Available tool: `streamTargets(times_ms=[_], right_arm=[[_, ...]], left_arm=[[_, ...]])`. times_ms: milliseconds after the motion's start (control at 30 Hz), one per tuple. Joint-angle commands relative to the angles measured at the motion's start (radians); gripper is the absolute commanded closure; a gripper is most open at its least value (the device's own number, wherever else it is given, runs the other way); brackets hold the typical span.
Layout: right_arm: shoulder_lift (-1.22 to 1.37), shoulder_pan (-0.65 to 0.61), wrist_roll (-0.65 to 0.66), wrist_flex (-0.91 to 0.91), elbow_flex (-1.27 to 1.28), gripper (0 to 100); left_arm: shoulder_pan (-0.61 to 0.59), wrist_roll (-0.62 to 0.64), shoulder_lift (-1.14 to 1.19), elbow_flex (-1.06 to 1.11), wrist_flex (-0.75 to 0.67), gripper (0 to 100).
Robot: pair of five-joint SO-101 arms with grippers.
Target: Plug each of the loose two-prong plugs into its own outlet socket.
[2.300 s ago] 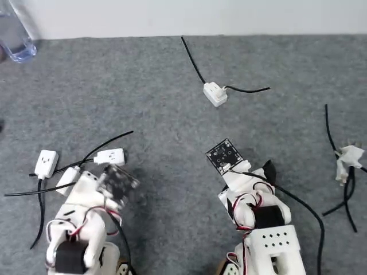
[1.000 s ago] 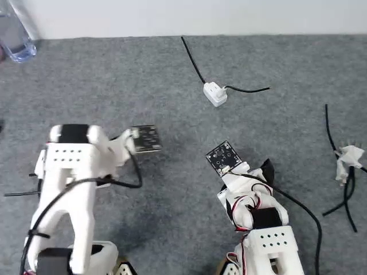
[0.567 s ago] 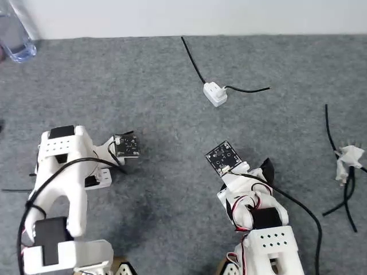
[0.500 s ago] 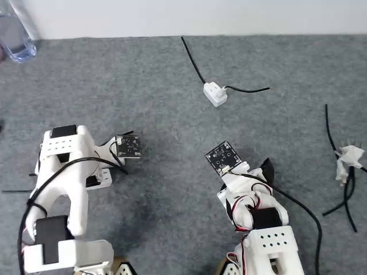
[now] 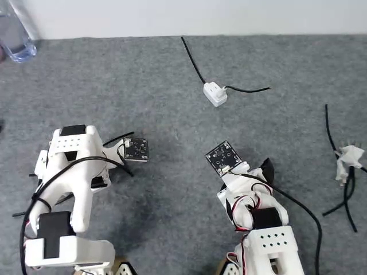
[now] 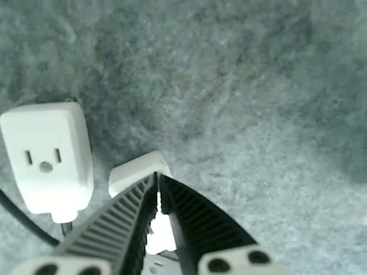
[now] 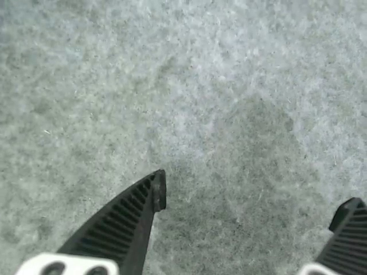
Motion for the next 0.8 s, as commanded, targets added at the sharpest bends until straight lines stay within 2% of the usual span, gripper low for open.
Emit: streamTargets(times_ms=[0,133,433,600,767], right_arm=[[-0.008,0.012,0.012,-0.021,-0.008,56.8],[-0.008,0.010,0.041,-0.019,0.000,56.8],[-0.015,-0.015,0.066,-0.021,0.014,56.8],[-0.016,-0.015,0.066,-0.021,0.014,56.8],[-0.016,-0.015,0.066,-0.021,0.014,56.8]], left_arm=[[-0.009,0.172,-0.011,-0.024,-0.002,98],[-0.035,0.328,-0.011,-0.099,-0.011,98],[-0.046,0.327,-0.011,-0.188,0.216,95],[-0.080,0.319,-0.011,-0.186,0.233,93],[-0.081,0.250,-0.003,-0.140,0.213,93]])
